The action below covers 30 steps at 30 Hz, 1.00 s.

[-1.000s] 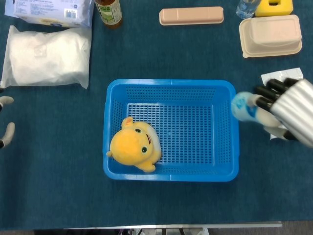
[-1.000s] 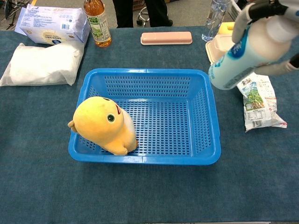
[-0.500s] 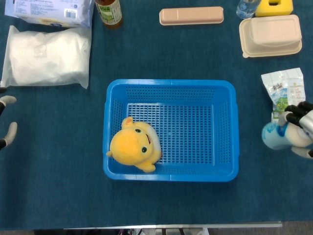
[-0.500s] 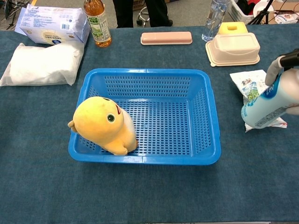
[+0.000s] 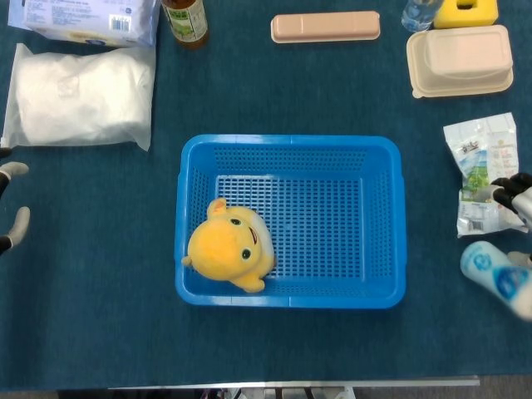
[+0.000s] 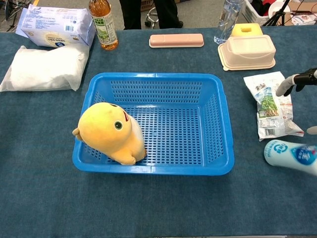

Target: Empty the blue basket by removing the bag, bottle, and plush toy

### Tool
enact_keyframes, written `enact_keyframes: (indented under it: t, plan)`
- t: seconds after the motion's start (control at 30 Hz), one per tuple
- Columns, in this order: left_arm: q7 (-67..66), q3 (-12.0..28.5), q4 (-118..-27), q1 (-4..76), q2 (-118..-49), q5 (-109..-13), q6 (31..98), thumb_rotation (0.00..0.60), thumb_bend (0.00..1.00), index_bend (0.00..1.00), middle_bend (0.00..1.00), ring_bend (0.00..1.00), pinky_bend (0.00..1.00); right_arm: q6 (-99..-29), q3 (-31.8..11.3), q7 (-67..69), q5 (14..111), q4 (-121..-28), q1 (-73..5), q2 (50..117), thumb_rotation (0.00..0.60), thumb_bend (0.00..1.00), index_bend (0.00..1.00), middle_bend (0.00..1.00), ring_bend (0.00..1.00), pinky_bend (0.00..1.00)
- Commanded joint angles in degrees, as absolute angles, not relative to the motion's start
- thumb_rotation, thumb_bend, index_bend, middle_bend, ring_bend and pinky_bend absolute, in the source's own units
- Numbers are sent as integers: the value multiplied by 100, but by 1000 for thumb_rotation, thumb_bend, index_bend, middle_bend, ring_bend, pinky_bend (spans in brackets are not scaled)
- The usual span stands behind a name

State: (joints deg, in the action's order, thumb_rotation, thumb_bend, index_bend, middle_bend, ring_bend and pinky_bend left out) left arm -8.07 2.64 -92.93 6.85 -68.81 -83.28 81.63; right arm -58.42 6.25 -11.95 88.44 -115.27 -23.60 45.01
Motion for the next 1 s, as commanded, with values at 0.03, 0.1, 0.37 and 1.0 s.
enact_keyframes:
  t: [0.03,0.1,0.37,1.0]
  plan:
    - [-796,262,-9289,684,-6883,-8321,8163,600,352,286,184,194,426,-5853,598,-1149,8846,-11492,-2342,4534,600,0,294,336,308,644]
    - [-793,257,-9277,683,-6888,-8313,8159,600,353,286,184,194,426,-5863,576,-1100,8852,-11451,-2325,4566,600,0,294,336,308,643]
    - [-740,224,-9212,672,-6925,-8285,8135,600,352,286,184,194,426,-5831,489,-1011,8804,-11311,-2305,4681,600,0,294,336,308,637]
    - [-257,-85,-10459,1085,-6256,-9523,7890,600,347,164,152,160,393,-8246,-217,-956,9569,-10899,-1562,4900,600,0,294,331,284,592]
